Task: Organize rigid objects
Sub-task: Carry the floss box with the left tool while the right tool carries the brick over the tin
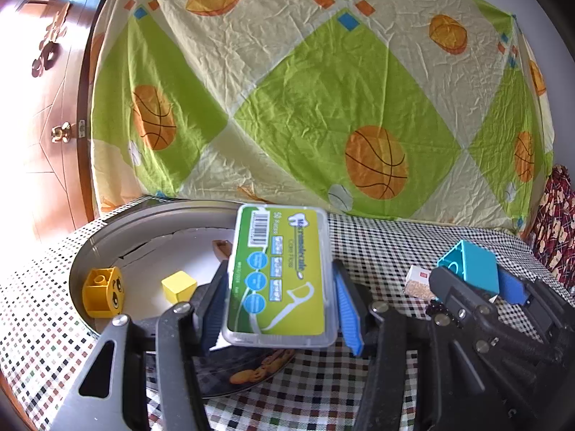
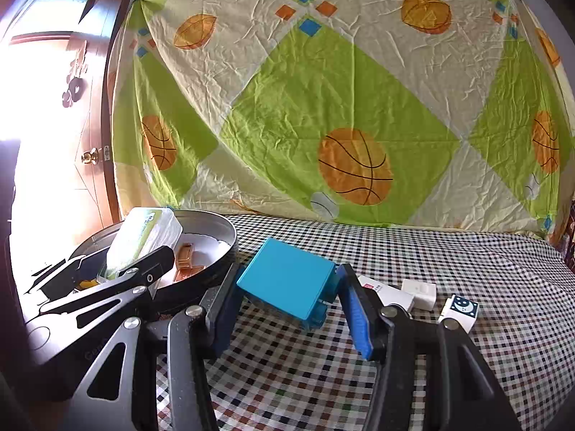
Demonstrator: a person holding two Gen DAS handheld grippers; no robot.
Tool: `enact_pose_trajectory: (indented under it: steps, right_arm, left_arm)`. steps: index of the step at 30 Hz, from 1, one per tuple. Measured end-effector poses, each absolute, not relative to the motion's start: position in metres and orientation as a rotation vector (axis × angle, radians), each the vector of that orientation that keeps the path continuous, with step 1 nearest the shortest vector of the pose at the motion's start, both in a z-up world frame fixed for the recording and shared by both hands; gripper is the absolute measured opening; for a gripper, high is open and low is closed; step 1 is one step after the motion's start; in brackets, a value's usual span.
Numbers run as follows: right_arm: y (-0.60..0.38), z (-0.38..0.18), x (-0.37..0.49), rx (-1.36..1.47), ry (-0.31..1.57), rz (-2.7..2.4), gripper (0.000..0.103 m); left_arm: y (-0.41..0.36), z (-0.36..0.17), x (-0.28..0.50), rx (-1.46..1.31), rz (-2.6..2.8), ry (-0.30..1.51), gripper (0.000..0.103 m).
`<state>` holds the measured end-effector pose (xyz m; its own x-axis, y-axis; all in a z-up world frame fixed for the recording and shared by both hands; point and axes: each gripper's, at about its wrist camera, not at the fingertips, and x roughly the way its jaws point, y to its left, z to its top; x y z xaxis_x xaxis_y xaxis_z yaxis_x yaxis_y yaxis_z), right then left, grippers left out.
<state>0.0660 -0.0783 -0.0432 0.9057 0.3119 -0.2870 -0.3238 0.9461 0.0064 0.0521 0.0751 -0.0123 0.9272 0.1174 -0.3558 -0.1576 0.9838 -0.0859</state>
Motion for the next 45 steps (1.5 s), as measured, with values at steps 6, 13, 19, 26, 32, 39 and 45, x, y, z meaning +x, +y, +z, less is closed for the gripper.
enact_pose_trajectory:
  steps: [6, 13, 19, 26, 32, 39, 45]
  right_arm:
    - [-0.069, -0.044, 0.068, -0.049, 0.301, 0.356, 0.055]
    - [-0.058, -0.046, 0.072, -0.066, 0.322, 0.383, 0.055]
    - [-0.052, -0.049, 0.078, -0.068, 0.338, 0.399, 0.055]
    - [-0.039, -0.045, 0.086, -0.086, 0.369, 0.447, 0.055]
    - [-0.024, -0.032, 0.092, -0.091, 0.372, 0.497, 0.055]
    - [-0.003, -0.024, 0.105, -0.110, 0.389, 0.539, 0.055]
    - [0.011, -0.027, 0.125, -0.111, 0.438, 0.564, 0.055]
  left_arm:
    - [0.088, -0.009, 0.050, -0.124, 0.153, 0.357, 0.053]
    - [0.102, -0.014, 0.052, -0.136, 0.174, 0.377, 0.053]
    - [0.108, -0.014, 0.054, -0.142, 0.176, 0.380, 0.053]
    - [0.126, -0.014, 0.055, -0.140, 0.203, 0.399, 0.053]
    - [0.146, -0.014, 0.058, -0.147, 0.224, 0.423, 0.053]
    - [0.161, -0.015, 0.069, -0.145, 0.222, 0.481, 0.053]
    - [0.168, -0.017, 0.079, -0.123, 0.239, 0.520, 0.053]
